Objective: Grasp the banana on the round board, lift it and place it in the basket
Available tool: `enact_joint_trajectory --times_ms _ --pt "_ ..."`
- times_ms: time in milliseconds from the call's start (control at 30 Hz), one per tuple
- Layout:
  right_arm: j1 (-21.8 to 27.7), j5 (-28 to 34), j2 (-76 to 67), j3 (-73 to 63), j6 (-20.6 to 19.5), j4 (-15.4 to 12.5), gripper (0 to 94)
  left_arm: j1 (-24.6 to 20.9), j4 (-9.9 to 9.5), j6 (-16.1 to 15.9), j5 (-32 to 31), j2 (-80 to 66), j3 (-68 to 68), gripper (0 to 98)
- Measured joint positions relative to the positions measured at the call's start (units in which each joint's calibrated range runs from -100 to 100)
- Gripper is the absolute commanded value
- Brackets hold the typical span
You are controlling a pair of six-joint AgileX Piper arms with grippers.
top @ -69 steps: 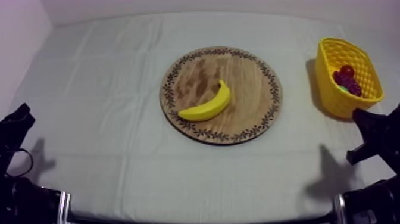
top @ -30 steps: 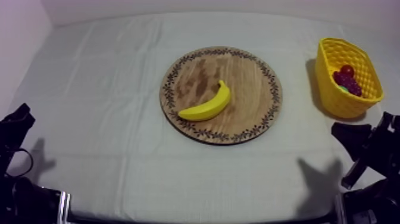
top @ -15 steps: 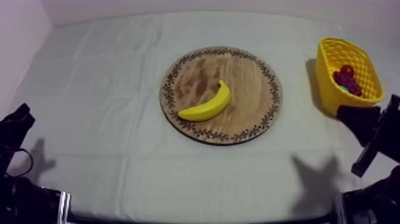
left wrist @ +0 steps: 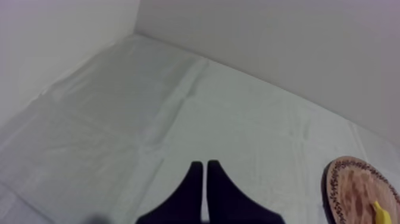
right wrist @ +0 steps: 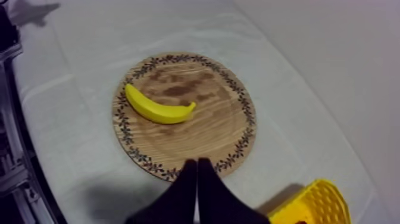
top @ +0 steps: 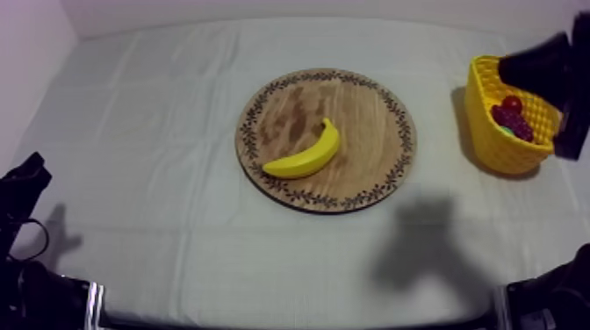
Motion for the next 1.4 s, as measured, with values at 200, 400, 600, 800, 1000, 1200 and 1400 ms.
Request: enact_joint_trajectory --times_ms 200,400,600,800,1000,1200,1400 --pt "-3.6 13.1 15.5 -19.9 -2.3 2.2 0.4 0.0 0.0 0.0 0.0 0.0 0.0 0.1" --pt "-7.7 23.2 31.2 -36.3 -5.0 3.4 0.4 0.0 0.0 0.0 0.0 0.0 0.0 0.1" --pt "-10.0 25.9 44.7 -49.2 -6.4 5.1 0.4 0.0 0.0 0.0 0.0 0.0 0.0 0.1" --pt "-10.1 26.3 52.6 -54.6 -4.7 6.9 0.4 0.0 0.0 0.0 0.0 0.0 0.0 0.1" --pt "-8.8 26.4 54.7 -55.9 1.3 7.5 0.5 0.0 0.0 0.0 0.0 0.0 0.0 0.1" --pt "-8.5 26.4 55.1 -56.5 12.0 7.9 0.4 0.0 0.0 0.0 0.0 0.0 0.0 0.1" --pt "-8.1 26.3 55.0 -57.4 23.9 8.2 0.6 0.0 0.0 0.0 0.0 0.0 0.0 0.1"
